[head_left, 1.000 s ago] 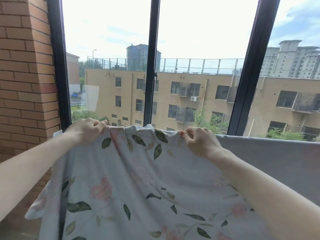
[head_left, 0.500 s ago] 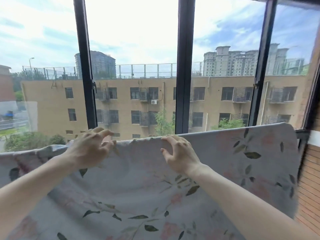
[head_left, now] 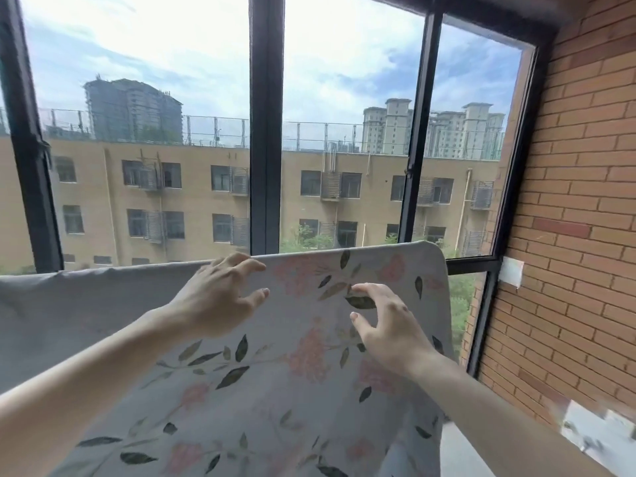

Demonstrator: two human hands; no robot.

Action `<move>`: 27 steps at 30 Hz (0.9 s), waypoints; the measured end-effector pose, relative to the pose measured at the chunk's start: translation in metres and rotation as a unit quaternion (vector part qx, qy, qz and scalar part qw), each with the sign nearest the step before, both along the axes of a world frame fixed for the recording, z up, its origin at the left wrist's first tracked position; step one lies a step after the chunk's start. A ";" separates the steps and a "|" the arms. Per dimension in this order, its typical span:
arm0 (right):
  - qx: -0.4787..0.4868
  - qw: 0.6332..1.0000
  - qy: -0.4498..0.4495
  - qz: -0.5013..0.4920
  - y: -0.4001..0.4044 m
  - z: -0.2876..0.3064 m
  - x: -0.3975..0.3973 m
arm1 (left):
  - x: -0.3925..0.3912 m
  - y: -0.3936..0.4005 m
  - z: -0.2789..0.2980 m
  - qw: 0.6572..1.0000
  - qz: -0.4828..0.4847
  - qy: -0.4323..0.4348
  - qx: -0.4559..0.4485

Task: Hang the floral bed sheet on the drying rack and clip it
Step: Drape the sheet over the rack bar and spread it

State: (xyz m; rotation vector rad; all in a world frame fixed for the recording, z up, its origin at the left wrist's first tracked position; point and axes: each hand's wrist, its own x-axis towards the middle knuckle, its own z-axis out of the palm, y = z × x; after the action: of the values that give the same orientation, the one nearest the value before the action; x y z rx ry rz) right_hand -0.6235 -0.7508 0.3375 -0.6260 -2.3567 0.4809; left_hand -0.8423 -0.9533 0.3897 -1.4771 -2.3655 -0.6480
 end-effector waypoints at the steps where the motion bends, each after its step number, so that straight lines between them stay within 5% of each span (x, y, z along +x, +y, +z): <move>1: -0.004 1.000 0.004 -0.002 0.011 -0.003 0.012 | 0.012 0.013 -0.004 1.000 -0.006 -0.002 -0.001; 10: -0.054 0.997 0.045 -0.029 0.099 -0.029 0.070 | 0.064 0.110 -0.024 0.999 -0.034 0.006 -0.030; 27: -0.128 0.986 0.062 -0.092 0.316 -0.048 0.061 | 0.067 0.274 -0.057 0.998 -0.047 -0.047 -0.018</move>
State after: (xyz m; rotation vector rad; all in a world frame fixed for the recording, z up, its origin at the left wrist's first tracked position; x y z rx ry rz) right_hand -0.5626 -0.4349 0.2898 -0.8966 -2.1129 0.7241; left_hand -0.7755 -0.6793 0.3323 -1.6165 -2.4000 -0.7158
